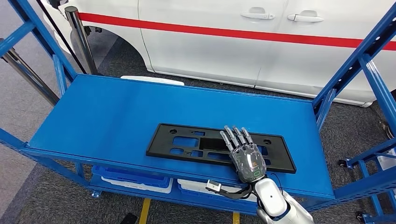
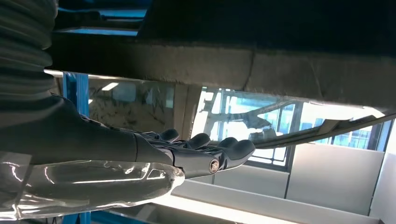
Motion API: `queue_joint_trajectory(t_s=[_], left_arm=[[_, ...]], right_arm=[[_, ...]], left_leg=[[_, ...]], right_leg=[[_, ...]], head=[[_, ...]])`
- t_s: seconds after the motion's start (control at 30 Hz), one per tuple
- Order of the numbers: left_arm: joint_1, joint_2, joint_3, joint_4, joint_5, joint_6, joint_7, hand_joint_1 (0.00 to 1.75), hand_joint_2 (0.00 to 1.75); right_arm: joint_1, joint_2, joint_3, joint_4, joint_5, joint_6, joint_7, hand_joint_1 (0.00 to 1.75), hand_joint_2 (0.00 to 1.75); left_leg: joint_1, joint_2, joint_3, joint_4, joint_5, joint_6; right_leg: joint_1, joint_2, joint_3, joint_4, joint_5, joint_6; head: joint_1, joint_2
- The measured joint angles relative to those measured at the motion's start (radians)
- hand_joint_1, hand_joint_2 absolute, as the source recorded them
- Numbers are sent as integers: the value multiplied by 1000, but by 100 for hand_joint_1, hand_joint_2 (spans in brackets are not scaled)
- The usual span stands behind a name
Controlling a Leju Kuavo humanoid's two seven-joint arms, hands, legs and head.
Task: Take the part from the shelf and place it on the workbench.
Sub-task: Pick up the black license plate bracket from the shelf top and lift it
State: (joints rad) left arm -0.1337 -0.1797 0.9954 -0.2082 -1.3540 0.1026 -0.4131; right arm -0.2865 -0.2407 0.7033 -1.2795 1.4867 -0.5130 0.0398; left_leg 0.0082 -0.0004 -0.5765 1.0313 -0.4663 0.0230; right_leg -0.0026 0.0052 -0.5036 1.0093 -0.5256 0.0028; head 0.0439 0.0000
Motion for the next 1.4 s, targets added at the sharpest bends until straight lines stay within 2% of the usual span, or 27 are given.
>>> queue_joint_trajectory(t_s=[0.37, 0.4, 0.43, 0.5, 0.53, 0.6, 0.8, 0.97, 1.17, 1.3, 1.4], left_arm=[[2, 0, 0, 0, 9, -1, 0, 0, 0], [2, 0, 0, 0, 9, -1, 0, 0, 0], [2, 0, 0, 0, 9, -1, 0, 0, 0], [2, 0, 0, 0, 9, -1, 0, 0, 0], [2, 0, 0, 0, 9, -1, 0, 0, 0], [2, 0, 0, 0, 9, -1, 0, 0, 0], [3, 0, -1, 0, 10, -1, 0, 0, 0], [3, 0, -1, 0, 10, -1, 0, 0, 0], [3, 0, -3, 0, 9, -2, 0, 0, 0], [3, 0, -5, 0, 10, -2, 0, 0, 0], [4, 0, -7, 0, 14, -2, 0, 0, 0]], right_arm=[[-25, 5, -22, 52, 3, 41, 24, 2, 175], [-26, 6, -23, 55, 2, 41, 24, 13, 175], [-27, 6, -23, 58, 2, 42, 25, 41, 175], [-28, 8, -25, 63, -2, 44, 25, 112, 175], [-28, 8, -27, 66, -6, 46, 25, 142, 175], [-27, 8, -32, 73, -15, 50, 24, 161, 175], [-26, 9, -38, 90, -32, 49, 14, 164, 175], [-26, 9, -39, 100, -33, 48, 10, 175, 175], [-23, 10, -42, 103, -86, 40, -26, 175, 175], [-7, 10, -48, 97, -104, 11, -40, 175, 175], [23, 13, -58, 73, -82, -47, -40, 175, 175]], left_leg=[[0, 0, 2, 0, 0, 0], [0, 0, 3, 0, 0, 0], [0, 0, 3, 0, 0, 0], [0, 0, 4, 0, 0, 0], [0, 0, 4, 0, 0, 0], [0, 0, 4, 0, 0, 0], [0, 0, 4, 0, 0, 0], [0, 0, 3, 0, 0, 0], [0, 0, 3, 0, 0, 0], [0, 0, 3, 0, 0, 0], [0, 0, 2, 0, 0, 0]], right_leg=[[0, 0, 2, 0, 0, 0], [0, 0, 2, 0, 0, 0], [0, 0, 2, 0, 0, 0], [0, 0, 3, 0, 0, 0], [0, 0, 3, 0, 0, 0], [0, 0, 3, 0, 0, 1], [0, 0, 3, 0, 1, 1], [0, 0, 3, 0, 1, 1], [0, 0, 3, 0, 0, 1], [0, 0, 2, 0, 0, 1], [0, 0, 2, 0, 0, 1]], head=[[0, 0], [0, 0], [0, 0], [0, 0], [0, 0], [0, 0], [0, 0], [0, 0], [0, 0], [0, 0], [0, 0]])
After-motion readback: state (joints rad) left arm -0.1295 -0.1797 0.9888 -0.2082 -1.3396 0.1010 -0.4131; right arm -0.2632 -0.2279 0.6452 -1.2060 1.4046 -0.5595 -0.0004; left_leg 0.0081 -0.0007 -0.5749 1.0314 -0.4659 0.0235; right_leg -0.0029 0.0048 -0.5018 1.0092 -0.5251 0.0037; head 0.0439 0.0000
